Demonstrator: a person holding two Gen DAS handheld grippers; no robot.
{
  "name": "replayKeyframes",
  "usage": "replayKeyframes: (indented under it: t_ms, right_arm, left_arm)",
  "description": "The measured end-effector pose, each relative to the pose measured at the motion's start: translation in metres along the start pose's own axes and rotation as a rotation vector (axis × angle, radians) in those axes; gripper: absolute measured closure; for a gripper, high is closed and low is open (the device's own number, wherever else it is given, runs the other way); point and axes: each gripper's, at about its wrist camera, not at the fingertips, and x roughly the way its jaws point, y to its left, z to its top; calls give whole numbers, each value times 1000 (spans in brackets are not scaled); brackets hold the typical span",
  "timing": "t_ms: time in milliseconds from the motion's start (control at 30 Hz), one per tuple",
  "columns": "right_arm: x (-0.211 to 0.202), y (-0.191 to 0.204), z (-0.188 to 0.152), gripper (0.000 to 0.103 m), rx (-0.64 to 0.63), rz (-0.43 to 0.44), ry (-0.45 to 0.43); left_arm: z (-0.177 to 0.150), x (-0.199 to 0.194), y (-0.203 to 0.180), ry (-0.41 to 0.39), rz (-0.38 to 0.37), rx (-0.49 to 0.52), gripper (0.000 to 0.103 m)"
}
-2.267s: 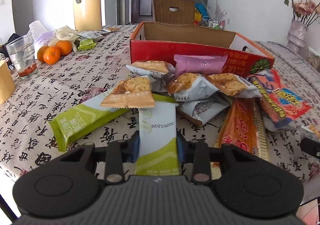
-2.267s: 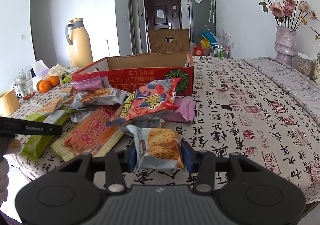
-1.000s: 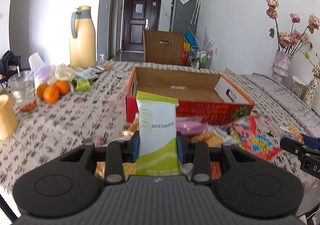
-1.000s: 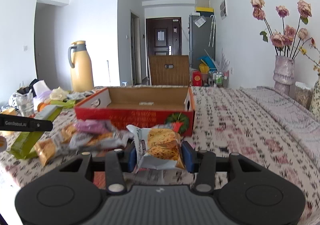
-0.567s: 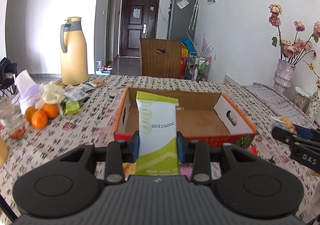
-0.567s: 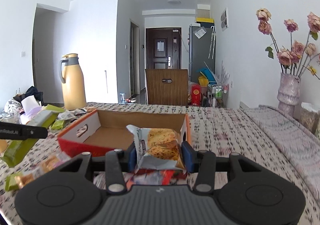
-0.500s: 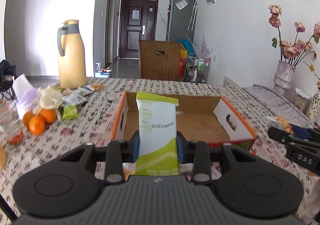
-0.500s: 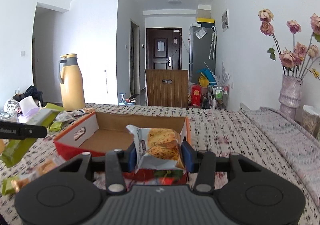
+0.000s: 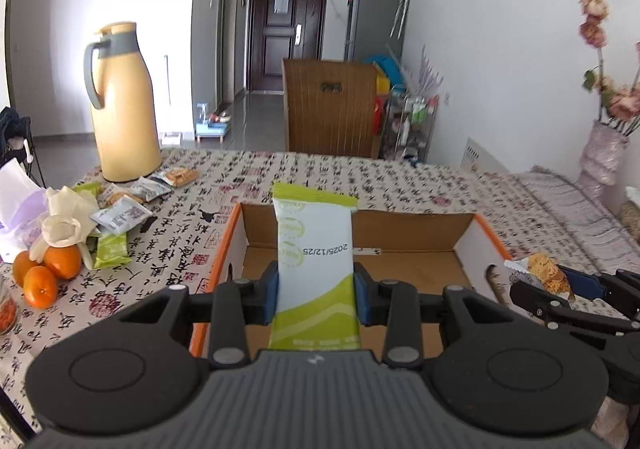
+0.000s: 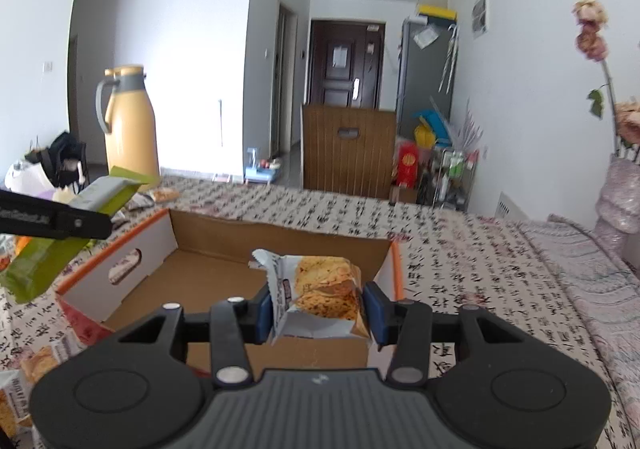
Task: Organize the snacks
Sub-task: 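Carry the snack bar and cracker packet into the cardboard box and release both, then move both tools back over the snack pile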
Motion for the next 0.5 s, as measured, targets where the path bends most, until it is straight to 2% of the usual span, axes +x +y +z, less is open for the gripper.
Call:
replayKeyframes:
  t_ms: [267,400,433,467,500]
  right_arm:
    - [60,6,6,58,-18,13,155]
    - [73,5,1,49,-13,16,188]
    - [74,5,0,47,-10,21,187]
    - [73,5,0,40,-8,28,182]
    - [71,5,-1,27,-5,30,175]
  left_arm:
    - [-6,63,7,132,65,-19,66]
    - [-13,77,13,165,70,-21,63]
    - [-14,78,14,163,68,-19,58]
    - [-15,77,16,156,67,-17,54]
    - [-15,75,18,145,64,-19,37]
